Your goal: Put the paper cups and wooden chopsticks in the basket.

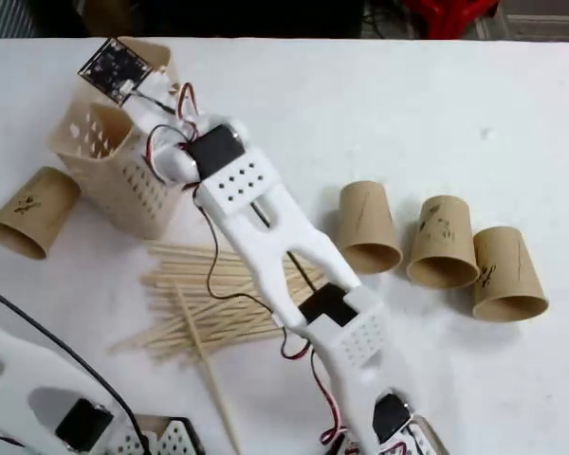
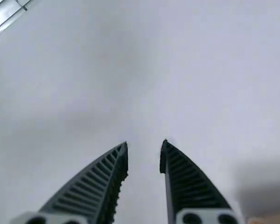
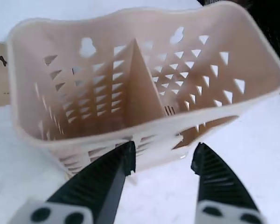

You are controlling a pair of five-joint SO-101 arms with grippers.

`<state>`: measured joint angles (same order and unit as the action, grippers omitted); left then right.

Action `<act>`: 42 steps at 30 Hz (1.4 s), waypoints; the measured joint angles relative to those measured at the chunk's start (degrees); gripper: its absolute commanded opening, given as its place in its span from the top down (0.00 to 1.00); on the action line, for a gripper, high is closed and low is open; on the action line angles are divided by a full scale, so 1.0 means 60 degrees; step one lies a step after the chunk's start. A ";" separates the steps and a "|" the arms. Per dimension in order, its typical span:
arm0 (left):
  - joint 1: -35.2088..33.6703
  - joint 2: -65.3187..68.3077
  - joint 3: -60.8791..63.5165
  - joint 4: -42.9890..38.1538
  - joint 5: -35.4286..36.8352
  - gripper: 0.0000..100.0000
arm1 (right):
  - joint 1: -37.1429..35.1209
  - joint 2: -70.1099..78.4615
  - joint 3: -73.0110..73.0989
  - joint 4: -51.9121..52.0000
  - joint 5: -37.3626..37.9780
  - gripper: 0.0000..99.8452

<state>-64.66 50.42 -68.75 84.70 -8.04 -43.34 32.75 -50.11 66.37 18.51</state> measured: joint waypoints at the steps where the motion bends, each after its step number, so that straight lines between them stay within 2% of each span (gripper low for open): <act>1: 0.0088 0.0000 0.0000 0.0000 0.0000 0.87 | 0.0000 0.0000 -0.0088 0.0059 0.0000 0.79; 12: 0.0278 0.0000 0.0000 0.0000 0.0000 0.87 | 0.0249 -0.1055 -0.1905 0.2505 0.0000 0.79; 15: 0.0278 0.0000 0.0000 0.0000 0.0000 0.87 | 0.0190 -0.1377 -0.2388 0.2476 0.0000 0.79; 19: 0.0278 0.0000 0.0000 0.0000 0.0000 0.87 | -0.0176 -0.1275 -0.2462 0.1495 0.0220 0.81; 23: 0.0278 0.0000 0.0000 0.0000 0.0000 0.87 | -0.0571 -0.0352 -0.2476 0.0850 0.2007 0.88; 27: 0.0278 0.0000 0.0000 0.0000 -0.0029 0.87 | -0.0645 0.0791 -0.2476 0.0703 0.3223 0.87; 34: 0.0278 0.0000 0.0000 0.0000 -0.0029 0.87 | -0.0557 0.1832 -0.2813 0.0601 0.3399 0.87; 42: 0.0278 0.0000 0.0000 0.0000 -0.0029 0.87 | -0.0205 0.1934 -0.2828 0.0542 0.3253 0.87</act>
<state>-62.99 50.42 -68.75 84.70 -8.22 -44.57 44.35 -67.08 69.63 38.02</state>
